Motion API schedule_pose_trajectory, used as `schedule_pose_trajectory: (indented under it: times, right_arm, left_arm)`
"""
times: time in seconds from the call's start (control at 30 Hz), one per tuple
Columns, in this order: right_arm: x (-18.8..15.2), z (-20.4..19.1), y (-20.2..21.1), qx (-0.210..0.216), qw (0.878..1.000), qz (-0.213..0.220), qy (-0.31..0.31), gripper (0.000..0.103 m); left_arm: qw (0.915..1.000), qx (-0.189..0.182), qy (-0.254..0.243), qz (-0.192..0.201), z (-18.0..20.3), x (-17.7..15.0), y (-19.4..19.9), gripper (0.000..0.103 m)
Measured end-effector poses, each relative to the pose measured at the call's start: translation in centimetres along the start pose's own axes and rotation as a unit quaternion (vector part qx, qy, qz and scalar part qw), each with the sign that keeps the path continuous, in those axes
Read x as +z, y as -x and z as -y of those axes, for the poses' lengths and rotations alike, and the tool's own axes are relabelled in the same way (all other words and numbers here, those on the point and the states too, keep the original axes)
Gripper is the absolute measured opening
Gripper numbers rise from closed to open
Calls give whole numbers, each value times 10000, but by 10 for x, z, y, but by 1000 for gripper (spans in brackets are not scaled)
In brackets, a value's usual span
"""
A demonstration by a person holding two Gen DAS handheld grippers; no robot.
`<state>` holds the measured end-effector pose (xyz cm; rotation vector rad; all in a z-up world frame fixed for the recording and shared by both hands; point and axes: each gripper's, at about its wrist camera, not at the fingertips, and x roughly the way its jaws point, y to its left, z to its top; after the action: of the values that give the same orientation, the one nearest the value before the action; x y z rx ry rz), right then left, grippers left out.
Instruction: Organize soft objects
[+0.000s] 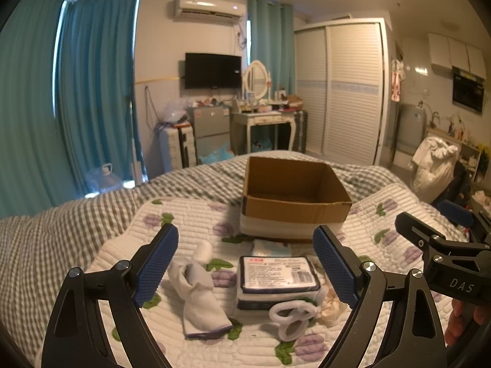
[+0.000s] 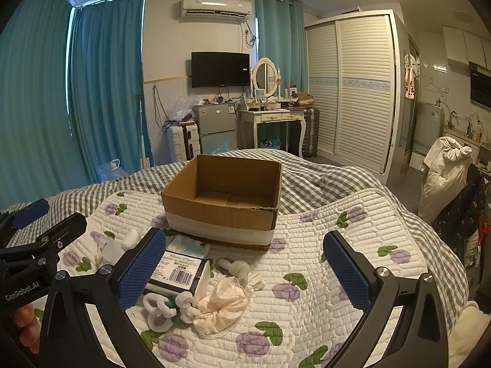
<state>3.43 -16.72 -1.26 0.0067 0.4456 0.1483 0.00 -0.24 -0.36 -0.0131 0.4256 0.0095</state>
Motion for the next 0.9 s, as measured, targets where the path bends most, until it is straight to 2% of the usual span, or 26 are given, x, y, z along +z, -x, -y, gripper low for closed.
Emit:
schedule_pose_trajectory:
  times: [0.9]
  right_arm:
    - [-2,-1,-1,1,10000,-17,11,103]
  left_arm:
    - [9999,99,65,19,-3,2,3,91]
